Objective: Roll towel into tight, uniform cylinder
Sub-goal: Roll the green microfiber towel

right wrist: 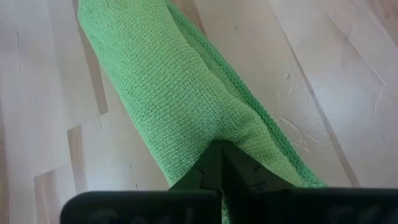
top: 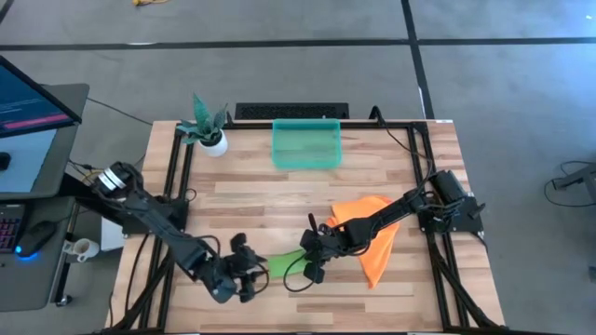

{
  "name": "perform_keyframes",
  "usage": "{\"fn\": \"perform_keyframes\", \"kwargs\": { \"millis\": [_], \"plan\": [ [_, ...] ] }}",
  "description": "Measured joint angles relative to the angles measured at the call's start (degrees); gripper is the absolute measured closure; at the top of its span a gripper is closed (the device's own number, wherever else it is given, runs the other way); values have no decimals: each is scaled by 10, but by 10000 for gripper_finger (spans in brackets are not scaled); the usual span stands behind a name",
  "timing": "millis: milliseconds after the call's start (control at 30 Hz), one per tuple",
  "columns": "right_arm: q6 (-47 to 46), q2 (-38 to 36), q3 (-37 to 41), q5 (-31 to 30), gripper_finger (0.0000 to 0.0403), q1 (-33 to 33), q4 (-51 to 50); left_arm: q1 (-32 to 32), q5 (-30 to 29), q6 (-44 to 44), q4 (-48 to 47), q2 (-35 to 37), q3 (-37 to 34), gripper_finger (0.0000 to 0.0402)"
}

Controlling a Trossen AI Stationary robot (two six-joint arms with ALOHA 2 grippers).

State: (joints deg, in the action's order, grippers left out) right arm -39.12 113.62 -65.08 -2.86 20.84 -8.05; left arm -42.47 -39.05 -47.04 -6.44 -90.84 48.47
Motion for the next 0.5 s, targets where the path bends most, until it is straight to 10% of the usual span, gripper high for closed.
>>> {"fn": "perform_keyframes", "kwargs": {
  "millis": [167,500],
  "plan": [
    [0,0,0,0,380,-1,1,24,43,97,125,-3,-18,259],
    [0,1,0,0,379,-1,8,77,121,55,76,-3,-16,186]
  ]
}}
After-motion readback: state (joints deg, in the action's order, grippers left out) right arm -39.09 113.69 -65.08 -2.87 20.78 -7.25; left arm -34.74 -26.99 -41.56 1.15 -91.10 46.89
